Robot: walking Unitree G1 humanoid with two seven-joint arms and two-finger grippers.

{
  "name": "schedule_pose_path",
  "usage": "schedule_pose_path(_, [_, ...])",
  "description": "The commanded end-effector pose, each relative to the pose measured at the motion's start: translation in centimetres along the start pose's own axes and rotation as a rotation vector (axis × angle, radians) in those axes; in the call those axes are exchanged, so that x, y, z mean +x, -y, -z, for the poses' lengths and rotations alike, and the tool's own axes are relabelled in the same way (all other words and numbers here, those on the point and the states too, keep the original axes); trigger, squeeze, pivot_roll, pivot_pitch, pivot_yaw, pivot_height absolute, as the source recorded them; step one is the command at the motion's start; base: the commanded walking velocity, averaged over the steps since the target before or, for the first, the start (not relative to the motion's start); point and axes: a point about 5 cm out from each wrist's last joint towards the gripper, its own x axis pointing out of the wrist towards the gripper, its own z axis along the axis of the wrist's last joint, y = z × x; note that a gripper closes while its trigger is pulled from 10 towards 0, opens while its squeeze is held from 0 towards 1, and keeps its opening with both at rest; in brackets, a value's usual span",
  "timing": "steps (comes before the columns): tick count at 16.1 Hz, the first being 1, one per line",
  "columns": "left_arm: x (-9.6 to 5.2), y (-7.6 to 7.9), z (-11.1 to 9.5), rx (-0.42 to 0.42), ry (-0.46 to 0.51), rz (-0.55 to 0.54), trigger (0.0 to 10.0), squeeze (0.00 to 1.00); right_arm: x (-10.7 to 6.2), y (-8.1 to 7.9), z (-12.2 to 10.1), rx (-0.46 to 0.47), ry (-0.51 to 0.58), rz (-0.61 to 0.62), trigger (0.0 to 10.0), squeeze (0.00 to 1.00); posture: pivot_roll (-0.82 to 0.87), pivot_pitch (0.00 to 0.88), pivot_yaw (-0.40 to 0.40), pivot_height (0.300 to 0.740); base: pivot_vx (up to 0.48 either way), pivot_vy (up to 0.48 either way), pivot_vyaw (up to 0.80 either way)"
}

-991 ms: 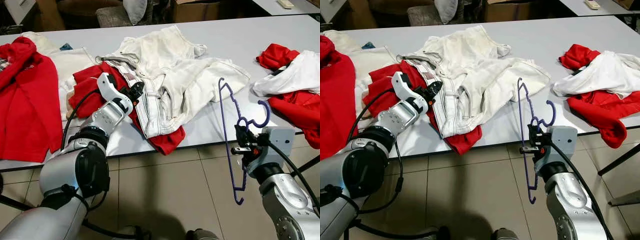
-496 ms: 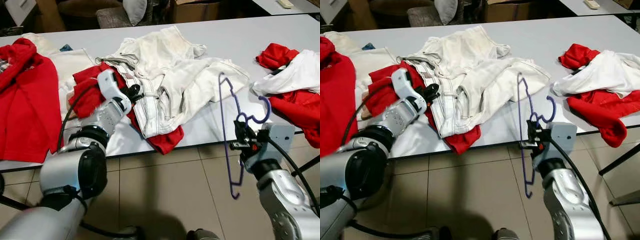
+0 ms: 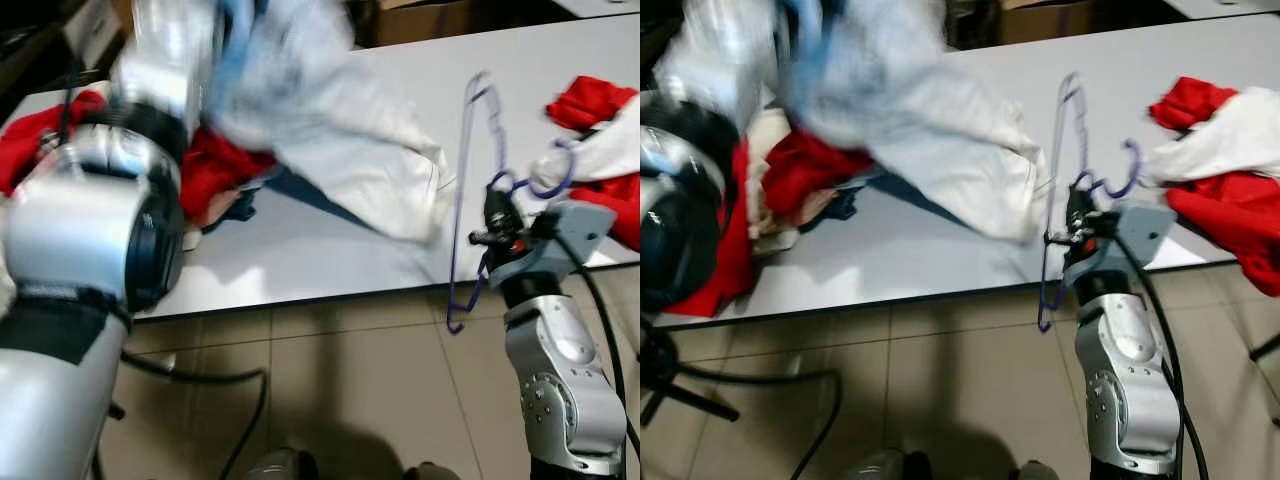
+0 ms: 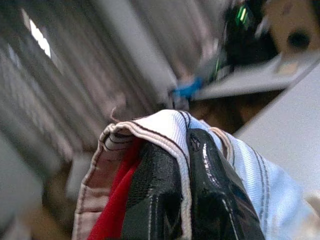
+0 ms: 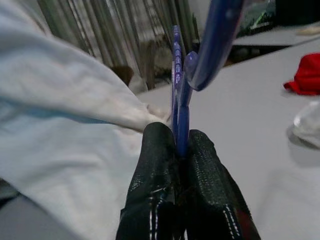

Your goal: Hang hanger

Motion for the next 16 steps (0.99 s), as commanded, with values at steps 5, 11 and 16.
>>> schedule_pose_path(5, [-2.8,13.0,8.4,0.018,-0.180,0.701,0.0,0.00,0.0,0.0,-0.7,0.059,0.065,-0.017,10.0,0.00,-0.16,0.000,0.153,0.740,0.000,0.000,0.00])
schedule_pose_path(11, [-6.6,15.7,13.4,-0.147,-0.312,0.674,0.0,0.00,-0.4,-1.6,-1.7,0.183,0.008,-0.252,10.0,0.00,-0.15,0.000,0.122,0.740,0.000,0.000,0.00])
schedule_pose_path(16, [-8.4,9.3,16.8,-0.186,-0.480,0.107,10.0,0.00,0.0,0.0,-0.7,0.153,-0.029,-0.116,10.0,0.00,-0.14,0.000,0.098,0.740,0.000,0.000,0.00])
